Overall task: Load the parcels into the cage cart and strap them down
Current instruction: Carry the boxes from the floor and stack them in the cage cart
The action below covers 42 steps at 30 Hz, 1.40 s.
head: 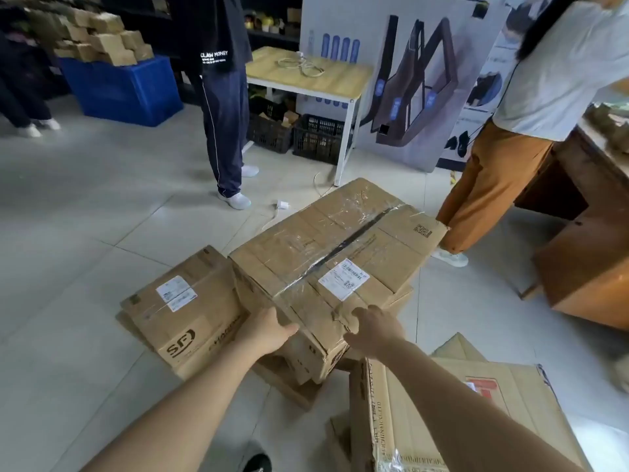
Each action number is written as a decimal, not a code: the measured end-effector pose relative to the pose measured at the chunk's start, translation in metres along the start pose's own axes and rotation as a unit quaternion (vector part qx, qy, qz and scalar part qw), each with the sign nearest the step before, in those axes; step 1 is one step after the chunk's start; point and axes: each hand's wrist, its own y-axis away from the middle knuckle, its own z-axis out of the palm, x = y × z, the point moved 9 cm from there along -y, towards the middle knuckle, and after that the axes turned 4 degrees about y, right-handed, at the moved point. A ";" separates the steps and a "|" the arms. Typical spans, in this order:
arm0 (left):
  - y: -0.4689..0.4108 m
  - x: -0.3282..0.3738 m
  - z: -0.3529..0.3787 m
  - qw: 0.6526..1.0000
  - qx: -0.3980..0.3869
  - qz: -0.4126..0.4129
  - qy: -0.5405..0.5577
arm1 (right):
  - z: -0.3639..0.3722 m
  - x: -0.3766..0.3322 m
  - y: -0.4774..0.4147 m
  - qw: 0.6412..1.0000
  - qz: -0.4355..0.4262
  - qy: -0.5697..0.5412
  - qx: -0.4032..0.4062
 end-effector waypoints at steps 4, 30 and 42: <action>-0.043 -0.010 0.016 0.987 -0.061 -0.060 0.137 | 0.022 0.006 -0.022 0.988 0.080 -0.105 -0.074; -0.158 -0.056 -0.047 0.952 0.090 -0.128 0.263 | -0.101 0.054 -0.186 0.983 0.088 -0.150 0.054; -0.178 -0.055 -0.040 0.928 0.186 -0.105 0.306 | -0.142 0.162 -0.292 0.980 0.146 0.000 0.132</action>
